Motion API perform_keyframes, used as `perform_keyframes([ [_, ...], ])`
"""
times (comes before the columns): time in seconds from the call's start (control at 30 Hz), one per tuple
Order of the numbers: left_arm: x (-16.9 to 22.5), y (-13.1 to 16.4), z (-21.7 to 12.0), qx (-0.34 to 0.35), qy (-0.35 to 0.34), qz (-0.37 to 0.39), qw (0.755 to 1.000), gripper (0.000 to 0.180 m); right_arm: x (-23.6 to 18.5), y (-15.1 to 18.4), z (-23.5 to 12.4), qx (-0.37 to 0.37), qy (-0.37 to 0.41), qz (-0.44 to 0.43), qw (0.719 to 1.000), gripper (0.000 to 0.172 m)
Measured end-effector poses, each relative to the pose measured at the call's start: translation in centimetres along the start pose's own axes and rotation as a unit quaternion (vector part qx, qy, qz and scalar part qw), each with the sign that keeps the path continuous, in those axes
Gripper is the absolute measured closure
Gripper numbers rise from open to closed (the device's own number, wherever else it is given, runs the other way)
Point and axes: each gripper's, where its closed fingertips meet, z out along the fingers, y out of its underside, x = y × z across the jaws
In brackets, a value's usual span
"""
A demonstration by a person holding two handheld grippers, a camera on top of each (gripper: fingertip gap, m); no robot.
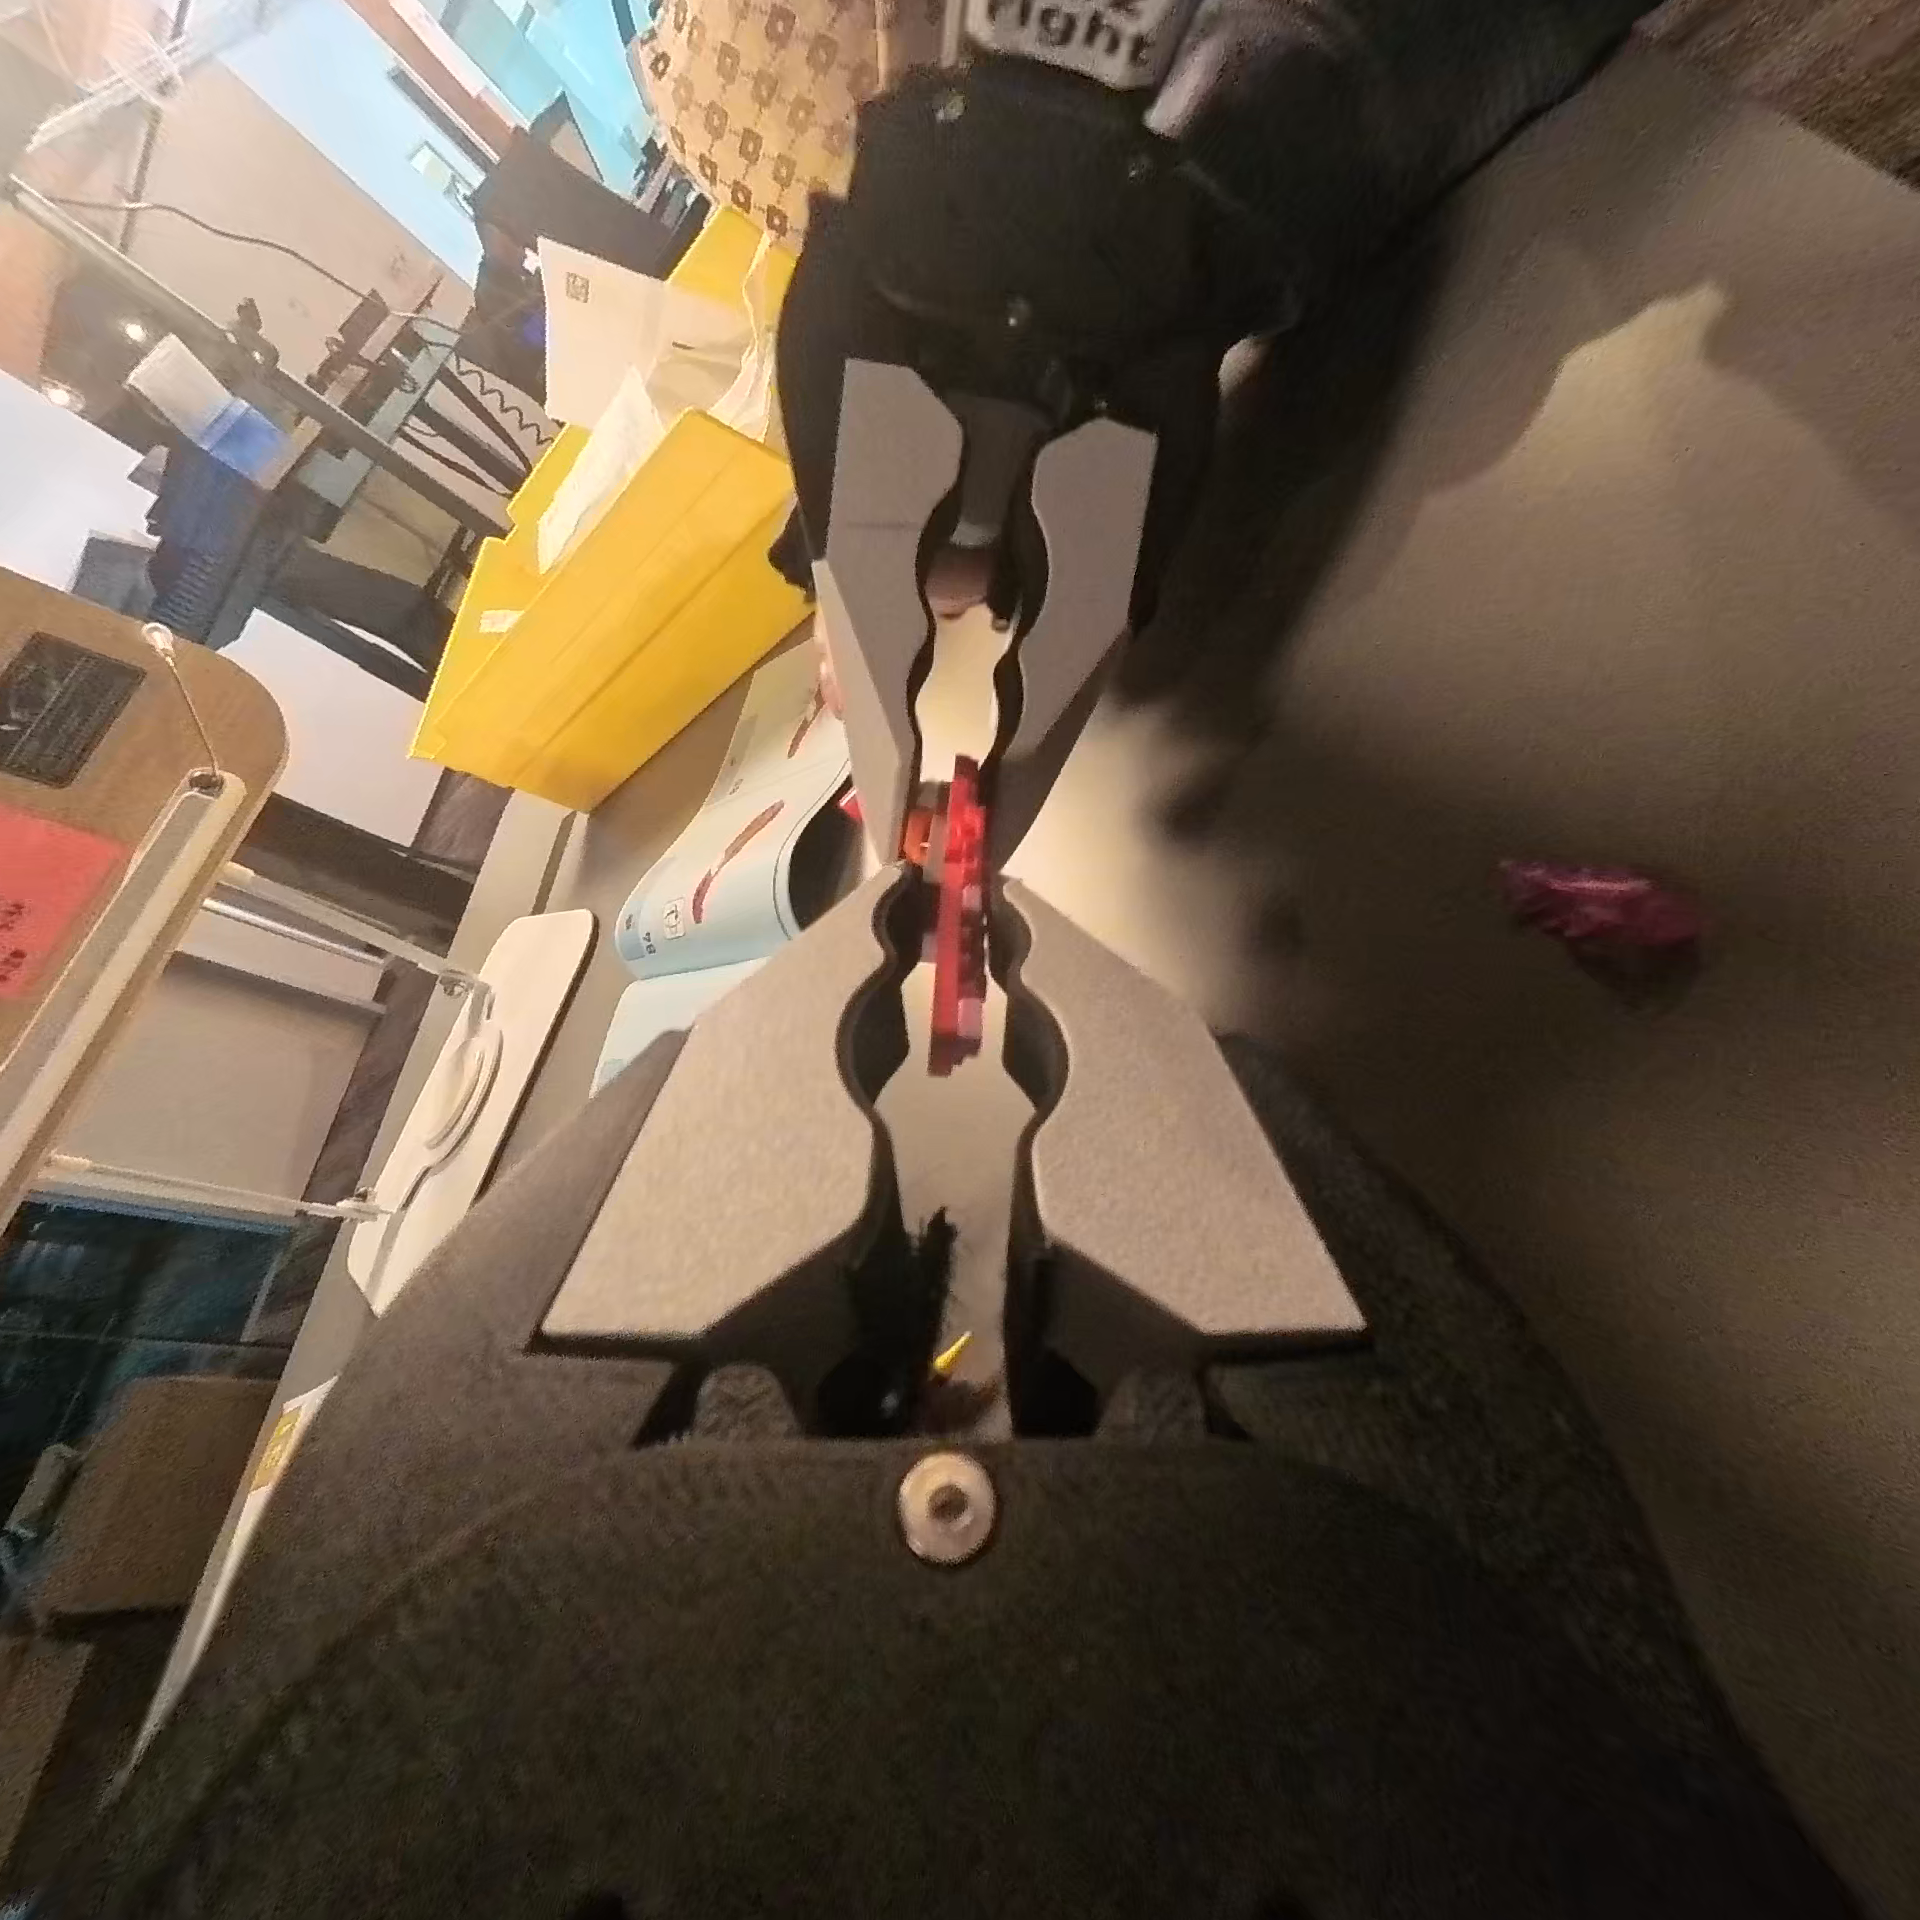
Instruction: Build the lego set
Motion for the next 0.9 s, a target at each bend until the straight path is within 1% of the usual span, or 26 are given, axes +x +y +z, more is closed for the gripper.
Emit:
perform_keyframes([
  [0.03, -0.2, 0.2, 0.0, -0.007, -0.007, 0.003, 1.000, 0.170, 0.2, 0.2, 0.1, -0.009, 0.010, -0.012, 1.000, 0.161],
  [0.1, -0.4, 0.8, 0.1, -0.029, -0.018, 0.018, 0.999, 0.170, 0.4, 0.6, 0.4, -0.031, 0.029, -0.035, 0.998, 0.161],
  [0.23, -1.3, 2.0, 0.6, -0.097, -0.078, 0.094, 0.988, 0.169, 1.0, 1.8, 0.8, -0.075, 0.060, -0.059, 0.994, 0.161],
  [0.3, -1.7, 2.2, 0.8, -0.130, -0.104, 0.135, 0.977, 0.160, 1.4, 2.9, 0.9, -0.116, 0.075, -0.076, 0.987, 0.161],
  [0.37, -2.0, 3.2, 1.1, -0.190, -0.112, 0.162, 0.962, 0.147, 1.8, 3.9, 0.9, -0.145, 0.088, -0.086, 0.982, 0.161],
  [0.43, -1.7, 4.2, 1.7, -0.235, -0.113, 0.196, 0.945, 0.140, 2.1, 4.6, 0.9, -0.165, 0.092, -0.072, 0.979, 0.161],
  [0.53, -2.2, 4.9, 2.3, -0.281, -0.142, 0.266, 0.911, 0.146, 2.2, 5.4, 1.0, -0.188, 0.097, -0.060, 0.975, 0.161],
  [0.63, -3.5, 5.5, 2.2, -0.311, -0.176, 0.273, 0.893, 0.151, 1.9, 4.9, 1.2, -0.179, 0.096, -0.063, 0.977, 0.161],
  [0.7, -4.0, 5.4, 2.1, -0.310, -0.191, 0.264, 0.893, 0.161, 1.8, 4.5, 1.2, -0.169, 0.096, -0.066, 0.979, 0.161],
  [0.77, -3.7, 5.4, 2.1, -0.299, -0.183, 0.252, 0.902, 0.165, 1.9, 4.4, 1.1, -0.163, 0.096, -0.064, 0.980, 0.161],
  [0.9, -2.8, 5.0, 2.1, -0.256, -0.149, 0.209, 0.932, 0.169, 1.4, 3.7, 0.9, -0.115, 0.081, -0.076, 0.987, 0.160],
])
